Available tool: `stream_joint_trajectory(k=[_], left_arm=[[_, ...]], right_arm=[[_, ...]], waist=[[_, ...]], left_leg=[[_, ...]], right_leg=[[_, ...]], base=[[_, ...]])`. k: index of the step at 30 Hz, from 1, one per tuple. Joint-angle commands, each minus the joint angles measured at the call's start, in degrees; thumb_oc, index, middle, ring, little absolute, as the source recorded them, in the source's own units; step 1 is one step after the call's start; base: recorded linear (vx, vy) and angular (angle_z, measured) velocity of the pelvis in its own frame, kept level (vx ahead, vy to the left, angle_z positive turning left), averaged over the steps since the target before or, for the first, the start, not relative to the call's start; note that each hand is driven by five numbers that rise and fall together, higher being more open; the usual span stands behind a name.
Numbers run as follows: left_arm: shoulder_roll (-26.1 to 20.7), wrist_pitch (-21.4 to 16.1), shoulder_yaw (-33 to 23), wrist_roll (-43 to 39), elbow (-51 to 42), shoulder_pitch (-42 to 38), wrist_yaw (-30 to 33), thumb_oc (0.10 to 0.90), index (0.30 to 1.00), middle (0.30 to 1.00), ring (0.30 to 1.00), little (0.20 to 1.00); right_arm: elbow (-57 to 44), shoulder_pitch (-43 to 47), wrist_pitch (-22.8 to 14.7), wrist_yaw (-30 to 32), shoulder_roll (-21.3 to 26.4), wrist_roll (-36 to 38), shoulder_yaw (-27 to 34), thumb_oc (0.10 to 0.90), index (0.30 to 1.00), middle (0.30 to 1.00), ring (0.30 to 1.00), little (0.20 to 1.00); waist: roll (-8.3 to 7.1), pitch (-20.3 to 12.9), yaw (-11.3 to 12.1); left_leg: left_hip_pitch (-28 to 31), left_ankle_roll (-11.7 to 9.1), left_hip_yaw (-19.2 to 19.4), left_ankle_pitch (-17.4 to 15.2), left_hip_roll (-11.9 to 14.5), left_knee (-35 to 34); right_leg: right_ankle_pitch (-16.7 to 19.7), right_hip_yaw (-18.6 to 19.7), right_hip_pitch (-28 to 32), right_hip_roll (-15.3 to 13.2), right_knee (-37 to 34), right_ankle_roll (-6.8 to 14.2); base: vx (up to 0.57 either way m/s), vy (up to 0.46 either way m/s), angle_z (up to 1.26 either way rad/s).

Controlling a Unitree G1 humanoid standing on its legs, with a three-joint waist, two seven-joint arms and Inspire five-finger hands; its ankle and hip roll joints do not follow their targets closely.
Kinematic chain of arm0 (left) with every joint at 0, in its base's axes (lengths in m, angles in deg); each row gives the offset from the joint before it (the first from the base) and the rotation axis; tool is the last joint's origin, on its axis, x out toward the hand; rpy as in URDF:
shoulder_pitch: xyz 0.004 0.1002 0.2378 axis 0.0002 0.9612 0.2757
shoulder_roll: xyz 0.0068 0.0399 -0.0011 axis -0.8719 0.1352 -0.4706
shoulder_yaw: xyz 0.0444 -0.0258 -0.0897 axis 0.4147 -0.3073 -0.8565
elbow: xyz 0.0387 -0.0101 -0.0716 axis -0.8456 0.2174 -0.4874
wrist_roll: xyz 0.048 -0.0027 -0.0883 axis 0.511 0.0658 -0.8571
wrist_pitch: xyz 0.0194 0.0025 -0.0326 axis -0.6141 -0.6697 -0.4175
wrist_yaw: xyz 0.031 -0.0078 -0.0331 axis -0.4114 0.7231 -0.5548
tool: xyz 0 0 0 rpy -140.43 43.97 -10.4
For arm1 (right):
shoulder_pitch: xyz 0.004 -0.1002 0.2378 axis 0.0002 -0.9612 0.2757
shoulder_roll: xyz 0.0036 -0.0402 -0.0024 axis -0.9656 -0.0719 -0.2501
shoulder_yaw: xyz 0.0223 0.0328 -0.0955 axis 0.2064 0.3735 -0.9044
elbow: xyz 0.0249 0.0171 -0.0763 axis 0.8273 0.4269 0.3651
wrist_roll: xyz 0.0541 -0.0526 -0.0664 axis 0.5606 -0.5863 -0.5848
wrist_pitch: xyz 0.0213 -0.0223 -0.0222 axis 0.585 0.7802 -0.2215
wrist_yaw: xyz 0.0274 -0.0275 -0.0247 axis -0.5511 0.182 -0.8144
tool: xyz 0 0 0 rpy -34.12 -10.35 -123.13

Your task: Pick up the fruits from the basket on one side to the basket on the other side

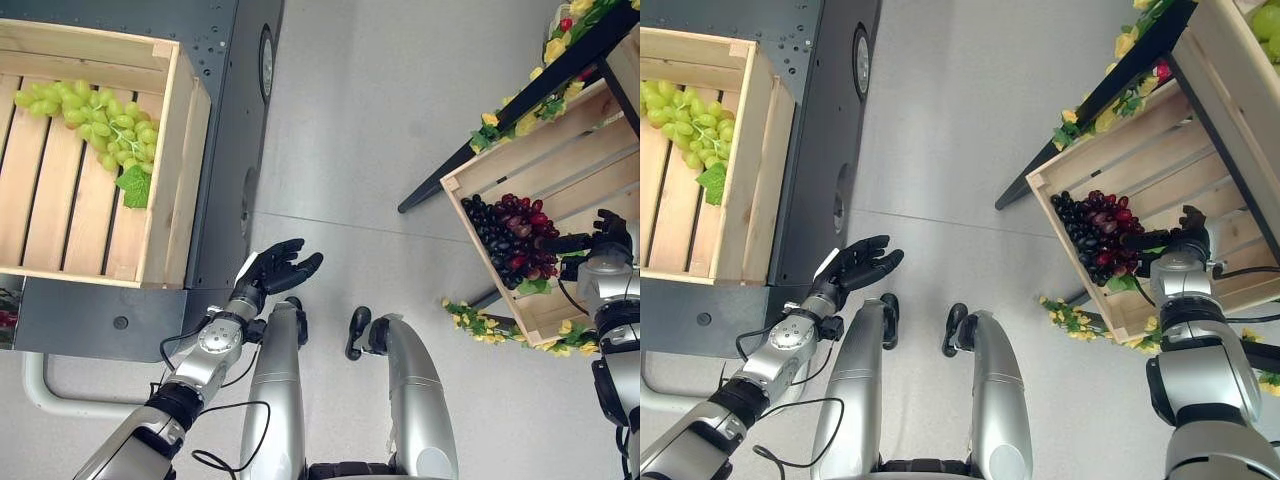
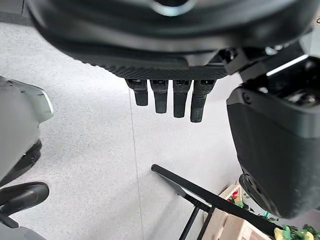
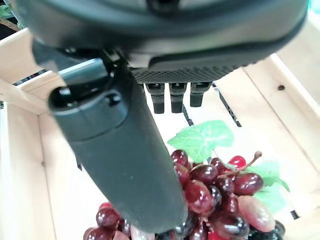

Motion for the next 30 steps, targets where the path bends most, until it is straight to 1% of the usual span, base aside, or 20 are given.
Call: stream_joint_trajectory(k=[1,2,4,5,6,7,8,10,11,12,13,14,15,17,19,20,21,25,30], left_arm=[[2.7,-5.9,1.4,0.4,-7.2,0.2,-1.3,0.8,0.9,0.9,0.9,0.9],[3.2,-5.7,1.3,0.5,-7.1,0.4,-1.4,0.8,0.9,0.9,0.9,0.9],[3.7,-5.8,1.1,0.5,-6.6,0.7,-1.5,0.8,0.9,0.9,0.9,0.9],[4.1,-6.1,0.9,0.6,-6.1,0.9,-1.6,0.8,0.9,0.9,0.9,0.9],[4.3,-6.0,0.8,0.6,-6.0,0.9,-1.6,0.8,0.9,0.9,0.9,0.9],[4.8,-5.8,0.5,0.8,-5.9,0.8,-1.6,0.8,0.9,0.9,0.9,0.9],[5.1,-5.7,0.5,0.8,-5.9,0.9,-1.5,0.8,0.9,0.9,0.9,0.9],[5.6,-5.7,0.4,1.1,-5.8,1.0,-1.3,0.8,0.9,0.9,0.9,0.9],[6.3,-5.5,0.3,1.1,-5.3,1.0,-1.0,0.8,0.9,0.9,0.9,0.9],[6.4,-5.5,0.3,1.1,-5.2,1.0,-1.0,0.8,0.9,0.9,0.9,0.9],[7.1,-5.4,0.3,1.2,-4.6,1.0,-0.9,0.8,0.9,0.9,0.9,0.9],[7.8,-5.1,0.2,1.4,-4.3,1.1,-0.6,0.8,0.9,0.9,0.9,0.9],[7.9,-5.1,0.1,1.4,-4.2,1.1,-0.6,0.8,0.9,0.9,0.9,0.9],[8.6,-5.1,-0.2,1.4,-3.6,1.4,-0.4,0.8,0.9,0.9,0.9,0.9],[9.6,-5.0,-0.5,1.3,-2.8,1.5,0.2,0.8,0.9,0.9,0.9,0.9],[9.7,-5.0,-0.5,1.3,-2.7,1.5,0.3,0.8,0.9,0.9,0.9,0.9],[10.7,-5.2,-0.8,1.2,-1.8,1.7,0.7,0.8,0.9,0.9,0.9,0.9],[12.5,-5.4,-1.3,0.9,-0.4,2.3,1.2,0.8,0.9,0.9,0.9,0.9],[13.8,-5.4,-1.7,1.5,0.4,2.6,1.7,0.8,0.9,0.9,0.9,0.9]], right_arm=[[0.7,2.8,-4.8,1.8,9.3,-1.7,-1.4,0.8,0.9,0.9,0.9,0.9],[-0.4,2.3,-6.9,1.4,8.4,-1.0,-1.1,0.8,0.9,0.9,0.9,0.9],[-2.3,1.3,-9.2,1.1,7.1,-1.1,-0.8,0.8,0.9,0.9,0.9,0.9],[-5.1,0.1,-10.5,1.5,5.7,-2.0,-0.7,0.8,0.9,0.9,0.9,0.9],[-6.1,-0.3,-10.7,1.7,5.3,-2.3,-0.8,0.8,0.9,0.9,0.9,0.9],[-8.8,-1.7,-12.2,2.1,4.1,-3.4,-0.9,0.8,0.9,0.9,0.9,0.9],[-10.1,-2.6,-12.6,2.8,3.4,-4.1,-0.9,0.8,0.9,0.9,0.9,0.9],[-12.4,-4.0,-13.8,3.4,2.3,-7.6,-0.9,0.8,0.9,0.9,0.9,0.9],[-15.3,-5.4,-14.5,4.8,0.9,-10.5,-2.0,0.8,0.9,0.9,0.9,0.9],[-15.7,-5.6,-14.7,4.8,0.8,-10.9,-2.1,0.8,0.9,0.9,0.9,0.9],[-17.5,-6.6,-15.2,5.6,-0.4,-12.1,-2.8,0.8,0.9,0.9,0.9,0.9],[-19.9,-8.2,-16.5,6.9,-1.7,-13.5,-3.2,0.8,0.9,0.9,0.9,0.9],[-20.6,-8.5,-16.3,7.2,-2.0,-13.7,-3.3,0.8,0.9,0.9,0.9,0.9],[-23.5,-10.0,-17.2,9.0,-3.5,-14.6,-3.6,0.8,0.9,0.9,0.9,0.9],[-27.0,-11.9,-17.4,11.0,-6.2,-16.7,-4.4,0.8,0.9,0.9,0.9,0.9],[-27.2,-12.1,-17.5,11.1,-6.4,-16.8,-4.4,0.8,0.9,0.9,0.9,0.9],[-29.0,-13.4,-17.9,11.0,-8.1,-17.6,-5.1,0.8,0.9,0.9,0.9,0.9],[-31.2,-16.4,-18.5,10.0,-10.7,-18.0,-6.3,0.8,0.9,0.9,0.9,0.9],[-31.1,-19.1,-20.0,8.1,-12.2,-16.9,-7.2,0.8,0.9,0.9,0.9,0.9]], waist=[[1.83,-0.7,0.2],[1.86,-0.7,0.1],[1.83,-0.7,0.0],[1.78,-0.7,-0.2],[1.77,-0.7,-0.2],[1.79,-0.7,-0.4],[1.82,-0.7,-0.5],[1.88,-0.7,-0.8],[2.09,-0.7,-1.1],[2.1,-0.7,-1.1],[2.45,-0.7,-1.4],[2.84,-0.7,-1.7],[2.91,-0.7,-1.8],[3.2,-0.7,-2.2],[3.43,-1.0,-2.9],[3.44,-1.1,-3.0],[3.5,-2.3,-3.4],[3.72,-4.3,-4.1],[4.03,-6.1,-4.3]], left_leg=[[8.5,3.0,4.2,-7.3,-1.8,-2.0],[10.0,3.0,4.3,-7.1,-1.9,-3.2],[11.8,3.0,4.5,-6.9,-1.9,-4.5],[13.3,3.0,4.6,-6.6,-2.0,-5.9],[13.8,3.1,4.6,-6.5,-2.1,-6.3],[15.4,3.1,4.6,-6.1,-2.4,-7.9],[16.2,3.1,4.7,-5.9,-2.4,-8.6],[17.6,3.1,4.7,-5.6,-2.5,-9.9],[19.8,3.1,5.0,-5.0,-2.7,-12.0],[20.0,3.1,5.0,-4.9,-2.7,-12.3],[22.3,2.8,4.8,-4.9,-2.9,-14.2],[24.5,2.4,5.2,-4.1,-2.9,-16.8],[24.9,2.4,5.3,-3.9,-2.9,-17.4],[27.0,1.8,5.8,-2.7,-2.9,-20.3],[30.1,1.0,6.4,-0.9,-3.2,-25.0],[30.1,0.9,6.5,-0.6,-3.2,-25.3],[31.2,0.6,7.1,1.3,-3.3,-28.3],[34.3,-0.1,7.4,3.1,-3.9,-33.5],[36.7,-0.5,7.5,3.8,-4.2,-36.1]], right_leg=[[2.7,-3.7,7.2,0.6,-4.6,0.8],[2.7,-3.5,8.4,0.6,-5.5,0.8],[2.7,-3.2,9.9,0.6,-6.3,0.8],[2.9,-2.9,11.3,0.5,-7.5,0.9],[2.9,-2.8,11.7,0.5,-7.8,0.9],[3.2,-2.5,13.1,0.5,-9.1,0.9],[3.2,-2.5,13.8,0.5,-9.6,0.9],[3.4,-2.3,15.0,0.3,-10.6,1.0],[3.7,-1.8,16.8,0.3,-12.3,1.2],[3.8,-1.7,17.1,0.3,-12.6,1.2],[3.6,-1.3,19.0,0.4,-14.0,1.7],[3.9,-1.2,20.9,0.4,-16.0,1.8],[4.1,-1.1,21.3,0.4,-16.6,1.8],[4.7,-0.8,23.3,0.7,-19.3,2.0],[5.7,0.1,25.8,1.4,-23.8,2.3],[5.9,0.2,25.9,1.5,-24.2,2.2],[7.2,0.7,26.9,2.0,-27.7,2.0],[8.8,1.3,30.2,2.3,-33.6,2.3],[9.7,1.0,33.3,2.2,-37.4,2.4]], base=[[0.01,0.041,-0.02],[0.01,0.038,-0.02],[0.01,0.037,-0.02],[0.01,0.025,-0.03],[0.01,0.031,-0.07],[0.01,0.025,-0.07],[0.01,0.026,-0.08],[0.02,0.025,-0.03],[0.03,0.031,0.01],[0.08,0.05,0.01],[0.08,0.047,0.01],[0.08,0.047,-0.01],[0.03,0.034,0.02],[0.0,0.0,0.0],[0.01,0.012,-0.02],[-0.01,0.017,-0.08],[-0.01,0.01,-0.09],[0.04,0.008,-0.06],[0.05,-0.007,-0.01]])
